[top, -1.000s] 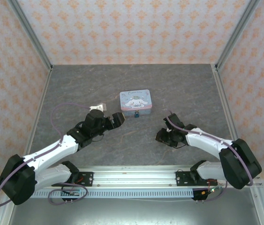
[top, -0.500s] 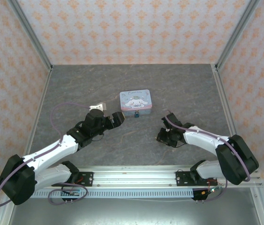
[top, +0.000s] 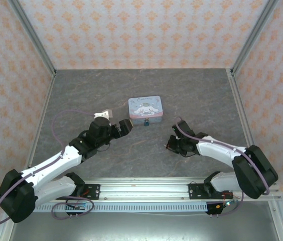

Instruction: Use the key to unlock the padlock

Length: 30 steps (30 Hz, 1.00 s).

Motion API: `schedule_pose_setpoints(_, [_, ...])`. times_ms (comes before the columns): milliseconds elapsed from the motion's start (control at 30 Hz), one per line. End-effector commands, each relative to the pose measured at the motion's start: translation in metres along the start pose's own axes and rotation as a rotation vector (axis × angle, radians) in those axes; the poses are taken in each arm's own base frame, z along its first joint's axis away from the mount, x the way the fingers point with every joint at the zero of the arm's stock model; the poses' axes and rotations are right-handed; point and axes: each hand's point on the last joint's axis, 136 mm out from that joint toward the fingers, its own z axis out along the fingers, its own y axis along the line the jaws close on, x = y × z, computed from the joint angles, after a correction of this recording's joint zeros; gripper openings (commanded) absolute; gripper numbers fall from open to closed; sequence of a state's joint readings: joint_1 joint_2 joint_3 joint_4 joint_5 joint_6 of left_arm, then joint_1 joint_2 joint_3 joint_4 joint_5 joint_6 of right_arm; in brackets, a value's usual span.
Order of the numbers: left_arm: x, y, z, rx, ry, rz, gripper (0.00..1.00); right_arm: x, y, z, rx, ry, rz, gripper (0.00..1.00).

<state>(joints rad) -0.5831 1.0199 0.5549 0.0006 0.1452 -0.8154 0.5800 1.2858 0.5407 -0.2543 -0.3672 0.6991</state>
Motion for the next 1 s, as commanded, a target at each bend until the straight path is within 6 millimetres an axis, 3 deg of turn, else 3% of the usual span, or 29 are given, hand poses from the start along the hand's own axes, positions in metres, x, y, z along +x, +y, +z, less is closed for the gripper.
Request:
schedule_pose_setpoints(0, [-0.013,-0.019,-0.01,0.054,-0.041,-0.026,0.97,-0.011,0.023,-0.014,-0.121,-0.081,-0.007,0.0])
schedule_pose_setpoints(167, [-0.022,-0.043,-0.019,0.165,-0.061,-0.08,0.97,-0.025,0.066,-0.039,-0.385,-0.168,0.056,0.0])
schedule_pose_setpoints(267, [-0.028,-0.066,-0.026,0.266,-0.068,-0.102,0.95,-0.036,0.095,-0.064,-0.555,-0.227,0.076,0.0])
schedule_pose_setpoints(467, [-0.031,-0.11,-0.033,0.413,-0.048,-0.061,0.83,-0.047,0.136,-0.112,-0.744,-0.274,0.045,0.0])
schedule_pose_setpoints(700, [-0.021,-0.139,-0.018,0.447,-0.004,-0.004,0.68,-0.044,0.161,-0.135,-0.822,-0.245,0.016,0.0])
schedule_pose_setpoints(967, [-0.006,-0.155,0.002,0.438,0.046,0.028,0.58,-0.035,0.179,-0.141,-0.855,-0.224,-0.02,0.0])
